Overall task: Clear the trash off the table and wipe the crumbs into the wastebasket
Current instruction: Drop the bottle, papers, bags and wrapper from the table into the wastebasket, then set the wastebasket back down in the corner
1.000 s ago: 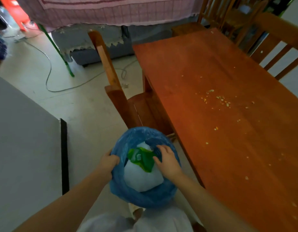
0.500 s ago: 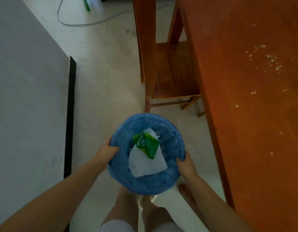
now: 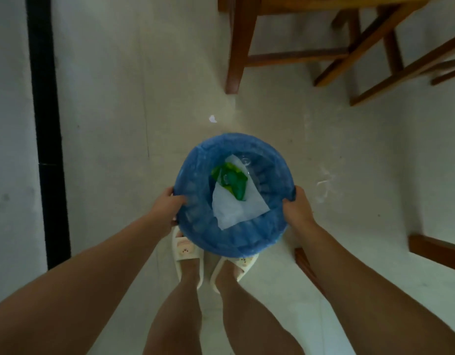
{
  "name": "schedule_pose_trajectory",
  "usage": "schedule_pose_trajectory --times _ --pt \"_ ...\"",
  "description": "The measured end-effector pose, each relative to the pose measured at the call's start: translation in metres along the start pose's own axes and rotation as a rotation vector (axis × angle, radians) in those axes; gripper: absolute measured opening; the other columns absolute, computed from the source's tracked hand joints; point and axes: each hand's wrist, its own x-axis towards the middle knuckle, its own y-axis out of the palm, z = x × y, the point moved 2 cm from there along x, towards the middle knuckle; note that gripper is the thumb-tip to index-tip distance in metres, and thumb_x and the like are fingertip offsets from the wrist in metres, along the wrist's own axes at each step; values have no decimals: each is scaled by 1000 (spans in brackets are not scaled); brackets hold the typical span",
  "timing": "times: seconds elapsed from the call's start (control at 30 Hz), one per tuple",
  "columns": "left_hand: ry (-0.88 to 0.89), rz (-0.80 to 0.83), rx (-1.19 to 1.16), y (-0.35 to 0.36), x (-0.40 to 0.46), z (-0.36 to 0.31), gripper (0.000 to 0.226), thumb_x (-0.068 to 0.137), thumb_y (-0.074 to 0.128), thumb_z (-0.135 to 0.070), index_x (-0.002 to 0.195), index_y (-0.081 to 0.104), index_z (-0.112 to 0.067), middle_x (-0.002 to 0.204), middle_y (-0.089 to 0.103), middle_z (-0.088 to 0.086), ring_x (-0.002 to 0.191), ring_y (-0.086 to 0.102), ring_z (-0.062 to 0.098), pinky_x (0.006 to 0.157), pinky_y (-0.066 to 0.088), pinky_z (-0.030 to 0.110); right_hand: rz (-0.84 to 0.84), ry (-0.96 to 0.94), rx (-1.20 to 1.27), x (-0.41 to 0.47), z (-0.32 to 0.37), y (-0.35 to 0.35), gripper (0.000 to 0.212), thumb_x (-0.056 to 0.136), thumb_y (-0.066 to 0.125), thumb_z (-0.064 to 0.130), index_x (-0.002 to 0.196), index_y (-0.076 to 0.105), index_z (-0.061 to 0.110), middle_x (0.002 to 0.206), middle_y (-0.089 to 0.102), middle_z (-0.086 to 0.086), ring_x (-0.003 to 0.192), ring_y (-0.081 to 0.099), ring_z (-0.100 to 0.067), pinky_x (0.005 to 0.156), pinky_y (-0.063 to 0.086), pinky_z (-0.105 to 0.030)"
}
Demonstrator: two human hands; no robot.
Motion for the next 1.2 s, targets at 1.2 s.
schedule_pose_trajectory --times 1.2 --pt "979 461 615 -90 -505 -90 54 89 45 14 106 62 -34 95 72 -3 85 64 -13 76 45 1 -240 -437 511 -545 123 -214 37 92 52 14 122 44 35 115 53 24 104 47 21 75 39 4"
